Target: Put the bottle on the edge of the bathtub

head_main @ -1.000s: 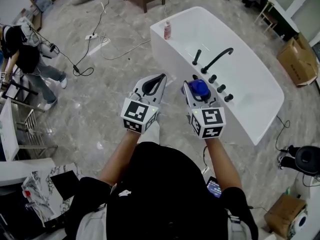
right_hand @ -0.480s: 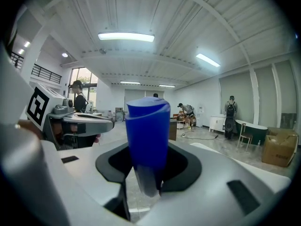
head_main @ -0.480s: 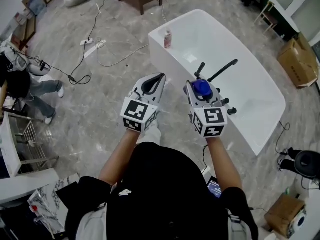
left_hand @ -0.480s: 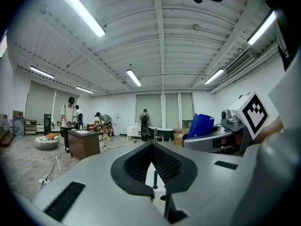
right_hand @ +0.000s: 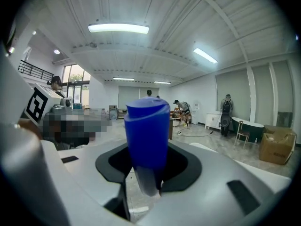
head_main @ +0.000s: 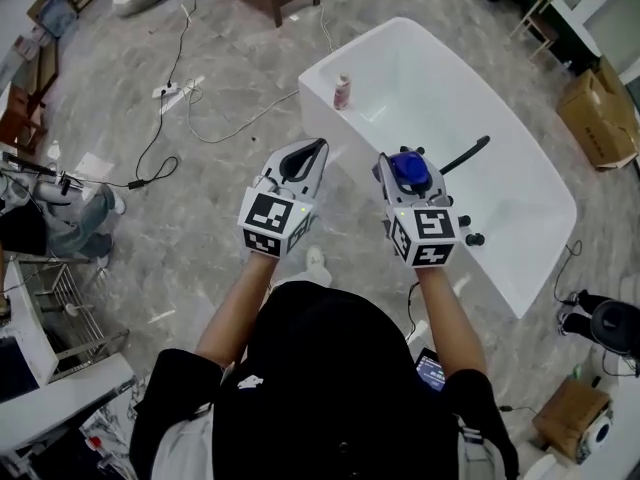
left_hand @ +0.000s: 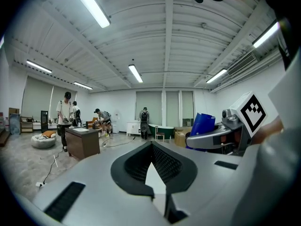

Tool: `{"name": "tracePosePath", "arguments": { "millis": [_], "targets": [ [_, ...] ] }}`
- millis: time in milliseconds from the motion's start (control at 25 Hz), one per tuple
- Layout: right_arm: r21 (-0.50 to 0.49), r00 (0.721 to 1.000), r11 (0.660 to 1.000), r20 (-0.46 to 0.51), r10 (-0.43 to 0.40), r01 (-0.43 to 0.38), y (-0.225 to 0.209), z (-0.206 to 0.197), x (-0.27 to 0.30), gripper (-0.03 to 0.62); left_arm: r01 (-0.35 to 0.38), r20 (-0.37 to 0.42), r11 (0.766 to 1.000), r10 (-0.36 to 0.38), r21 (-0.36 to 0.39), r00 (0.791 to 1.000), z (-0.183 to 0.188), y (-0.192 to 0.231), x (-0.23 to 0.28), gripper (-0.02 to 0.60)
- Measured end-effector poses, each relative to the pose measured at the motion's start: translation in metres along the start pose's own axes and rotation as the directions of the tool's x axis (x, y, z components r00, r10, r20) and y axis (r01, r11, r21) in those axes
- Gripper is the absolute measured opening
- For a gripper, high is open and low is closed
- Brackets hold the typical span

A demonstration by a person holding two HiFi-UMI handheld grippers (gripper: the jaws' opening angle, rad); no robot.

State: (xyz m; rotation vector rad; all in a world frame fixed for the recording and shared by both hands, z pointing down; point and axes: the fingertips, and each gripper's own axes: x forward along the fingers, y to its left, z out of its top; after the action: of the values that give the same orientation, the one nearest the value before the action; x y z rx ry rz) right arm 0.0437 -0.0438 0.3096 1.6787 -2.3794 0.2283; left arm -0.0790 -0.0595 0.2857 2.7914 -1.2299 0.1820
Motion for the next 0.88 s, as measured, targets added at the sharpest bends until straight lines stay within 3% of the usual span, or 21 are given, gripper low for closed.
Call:
{"name": "tracePosePath", "arguments": {
  "millis": [520, 880],
  "targets": [
    [0.029, 0.996, 0.998, -0.075, -0.053, 0.055, -0.023, -0.022, 0.081, 0.156, 0.051, -0.060, 0.998, -0.052, -0.026, 0.997, -0.029, 0.061, 0.061, 0.009],
    [0.055, 0.988, 0.997, -0.146, -0.044, 0.052, -0.069, -0.056, 0.119, 0.156, 0.012, -0.097, 0.999, -0.017, -0.044, 0.995, -0.054, 0.071, 0.118, 0.009]
  ]
}}
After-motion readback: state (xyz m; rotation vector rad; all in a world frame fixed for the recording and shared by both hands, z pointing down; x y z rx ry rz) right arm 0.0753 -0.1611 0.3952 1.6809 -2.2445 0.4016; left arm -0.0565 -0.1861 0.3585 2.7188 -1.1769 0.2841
